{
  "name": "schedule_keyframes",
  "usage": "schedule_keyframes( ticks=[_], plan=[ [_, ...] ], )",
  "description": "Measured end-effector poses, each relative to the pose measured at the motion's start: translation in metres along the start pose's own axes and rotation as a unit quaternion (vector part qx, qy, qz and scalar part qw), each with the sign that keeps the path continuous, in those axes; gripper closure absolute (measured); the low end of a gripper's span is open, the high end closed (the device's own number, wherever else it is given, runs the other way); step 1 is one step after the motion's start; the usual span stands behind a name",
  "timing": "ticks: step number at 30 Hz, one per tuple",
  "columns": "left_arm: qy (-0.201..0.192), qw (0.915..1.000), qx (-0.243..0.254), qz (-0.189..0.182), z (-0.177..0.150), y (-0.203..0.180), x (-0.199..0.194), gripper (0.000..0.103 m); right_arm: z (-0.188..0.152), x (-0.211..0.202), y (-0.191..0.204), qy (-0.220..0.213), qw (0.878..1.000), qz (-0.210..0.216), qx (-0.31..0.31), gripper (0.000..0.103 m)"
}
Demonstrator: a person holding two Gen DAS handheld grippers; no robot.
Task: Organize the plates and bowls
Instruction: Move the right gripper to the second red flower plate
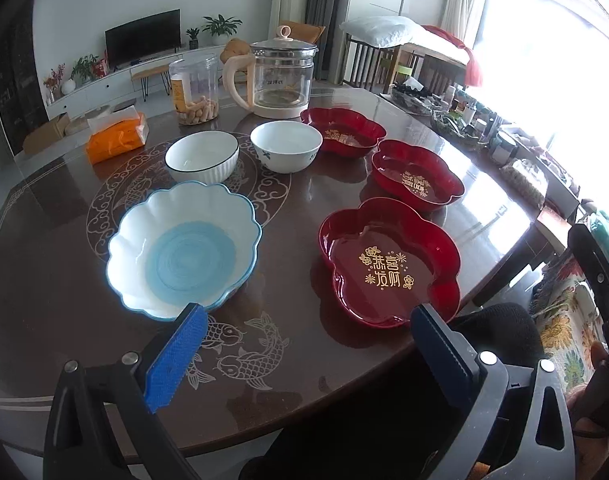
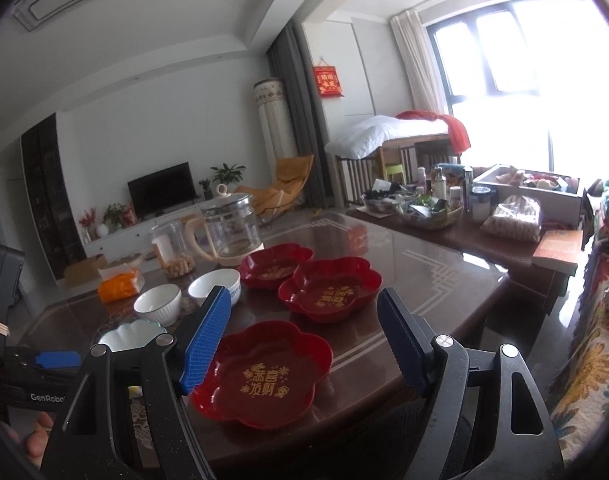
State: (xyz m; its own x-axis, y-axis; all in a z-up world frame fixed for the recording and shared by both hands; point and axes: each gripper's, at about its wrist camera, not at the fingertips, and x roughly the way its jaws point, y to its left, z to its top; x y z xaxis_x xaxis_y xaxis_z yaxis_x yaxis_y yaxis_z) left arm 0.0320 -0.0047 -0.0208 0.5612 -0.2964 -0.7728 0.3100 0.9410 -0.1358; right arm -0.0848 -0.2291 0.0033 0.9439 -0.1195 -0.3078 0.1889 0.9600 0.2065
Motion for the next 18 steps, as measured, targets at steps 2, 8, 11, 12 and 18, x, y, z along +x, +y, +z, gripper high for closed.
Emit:
schedule_keyframes(
  ticks=[2, 8, 11, 12, 18],
  plan=[
    [-0.001, 0.9998, -0.008, -0.017, 0.001, 0.003, -0.001, 0.003, -0.002, 0.007, -0.001, 0.023, 1.000, 0.011, -0.001, 0.018],
    [-0.053, 0.9984, -0.003, -0.018, 0.027, 0.001, -0.016, 0.003, -0.004, 0.019, -0.015, 0.073, 0.997, 0.004, 0.017, 0.018],
    [-0.036, 0.9988, 0.003, -0.033, 0.043, -0.001, -0.003, 0.003, 0.001, 0.030, -0.031, 0.104, 0.994, 0.001, 0.038, 0.018],
    [-0.025, 0.9990, 0.006, -0.037, 0.049, -0.002, 0.005, 0.003, 0.002, 0.035, -0.037, 0.118, 0.992, -0.002, 0.042, 0.018],
    [0.035, 0.9980, 0.027, -0.046, 0.099, -0.021, 0.056, 0.003, 0.013, 0.083, -0.079, 0.234, 0.969, 0.018, 0.073, 0.018]
  ],
)
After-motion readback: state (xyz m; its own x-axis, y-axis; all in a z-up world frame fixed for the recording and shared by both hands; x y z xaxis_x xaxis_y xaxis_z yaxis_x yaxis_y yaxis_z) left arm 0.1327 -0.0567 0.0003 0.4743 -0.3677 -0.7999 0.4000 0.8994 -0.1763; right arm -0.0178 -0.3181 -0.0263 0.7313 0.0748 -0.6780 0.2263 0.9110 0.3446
